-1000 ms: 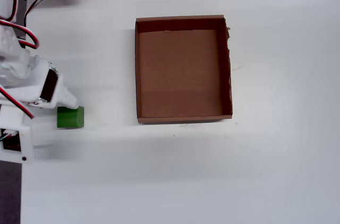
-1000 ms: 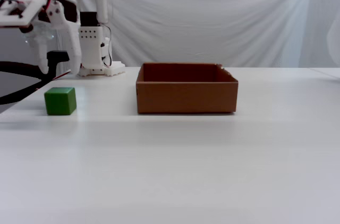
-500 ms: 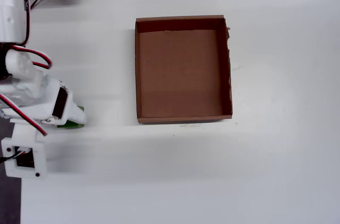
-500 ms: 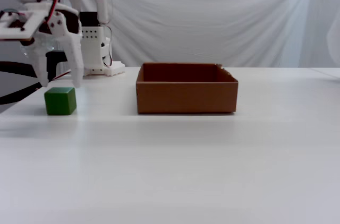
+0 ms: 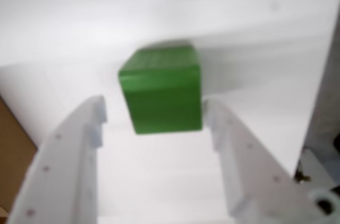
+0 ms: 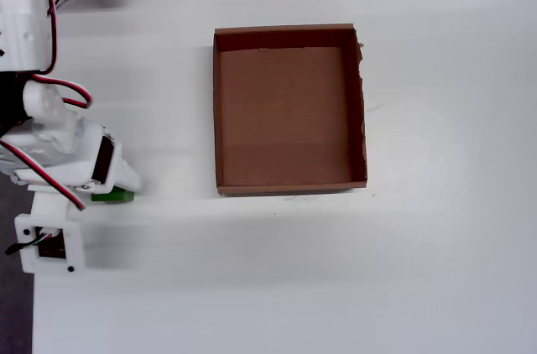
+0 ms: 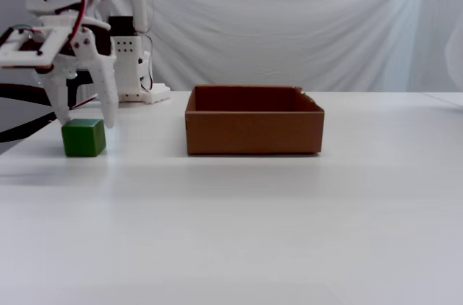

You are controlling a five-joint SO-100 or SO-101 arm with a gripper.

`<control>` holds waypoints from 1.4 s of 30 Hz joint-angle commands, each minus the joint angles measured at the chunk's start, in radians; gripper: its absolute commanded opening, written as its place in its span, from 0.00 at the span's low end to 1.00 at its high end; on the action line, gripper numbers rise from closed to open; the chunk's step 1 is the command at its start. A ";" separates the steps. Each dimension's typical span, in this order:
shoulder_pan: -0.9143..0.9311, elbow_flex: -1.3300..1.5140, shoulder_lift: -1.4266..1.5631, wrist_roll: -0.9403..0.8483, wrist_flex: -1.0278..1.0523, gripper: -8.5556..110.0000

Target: Grasp a green cube and put it in a box.

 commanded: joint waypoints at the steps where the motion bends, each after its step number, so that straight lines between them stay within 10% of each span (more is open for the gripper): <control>1: 0.002 -0.008 0.015 -0.023 0.005 0.29; 42: 0.006 0.058 -0.006 -0.023 -0.114 0.19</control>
